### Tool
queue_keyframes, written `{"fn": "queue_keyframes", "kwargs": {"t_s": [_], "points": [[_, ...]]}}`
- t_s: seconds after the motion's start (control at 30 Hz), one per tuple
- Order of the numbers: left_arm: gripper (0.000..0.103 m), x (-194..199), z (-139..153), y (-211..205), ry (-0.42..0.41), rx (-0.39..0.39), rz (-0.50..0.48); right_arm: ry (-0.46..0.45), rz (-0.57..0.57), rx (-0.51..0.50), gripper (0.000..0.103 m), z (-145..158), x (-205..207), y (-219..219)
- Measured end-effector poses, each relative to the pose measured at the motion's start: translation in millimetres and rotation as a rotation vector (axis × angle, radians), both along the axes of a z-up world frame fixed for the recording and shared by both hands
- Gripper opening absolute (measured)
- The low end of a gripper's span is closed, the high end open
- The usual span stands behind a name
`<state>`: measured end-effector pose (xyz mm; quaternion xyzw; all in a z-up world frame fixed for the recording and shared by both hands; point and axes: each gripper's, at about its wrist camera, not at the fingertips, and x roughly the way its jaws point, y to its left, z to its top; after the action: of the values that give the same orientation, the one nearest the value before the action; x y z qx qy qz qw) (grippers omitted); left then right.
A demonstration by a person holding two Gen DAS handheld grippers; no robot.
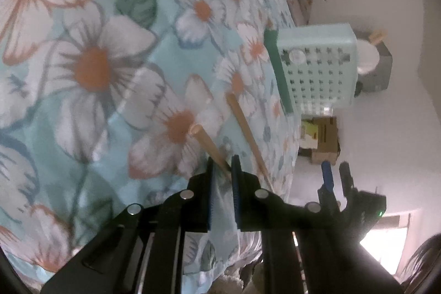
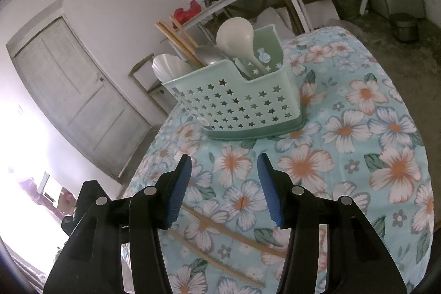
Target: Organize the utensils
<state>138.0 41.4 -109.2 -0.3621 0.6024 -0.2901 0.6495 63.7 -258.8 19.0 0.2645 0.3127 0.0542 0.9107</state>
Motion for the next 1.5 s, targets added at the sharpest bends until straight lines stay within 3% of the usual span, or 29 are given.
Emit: {"fn": "queue_keyframes", "kwargs": {"t_s": [0.33,0.8,0.97,1.13,1.23,1.4,1.5], "points": [[0.010,-4,5,-23,-0.040,0.021,-0.123,-0.001,0.006,-0.004,0.048,2,1,3],[0.012,7,11,-49,-0.126,0.118,-0.180,0.018,0.031,-0.041,0.049,1,3,4],[0.012,5,10,-47,-0.124,0.121,-0.172,0.067,0.211,-0.166,0.050,-6,17,22],[0.012,-1,8,-41,-0.118,0.105,-0.152,0.106,0.472,-0.324,0.050,-29,36,69],[0.012,-1,8,-40,-0.121,0.104,-0.150,0.137,0.540,-0.406,0.048,-44,43,84],[0.012,2,15,-47,-0.171,0.148,-0.163,0.203,0.581,-0.489,0.029,-68,48,93],[0.012,8,21,-54,-0.216,0.186,-0.169,0.233,0.513,-0.439,0.011,-67,45,81]]}}
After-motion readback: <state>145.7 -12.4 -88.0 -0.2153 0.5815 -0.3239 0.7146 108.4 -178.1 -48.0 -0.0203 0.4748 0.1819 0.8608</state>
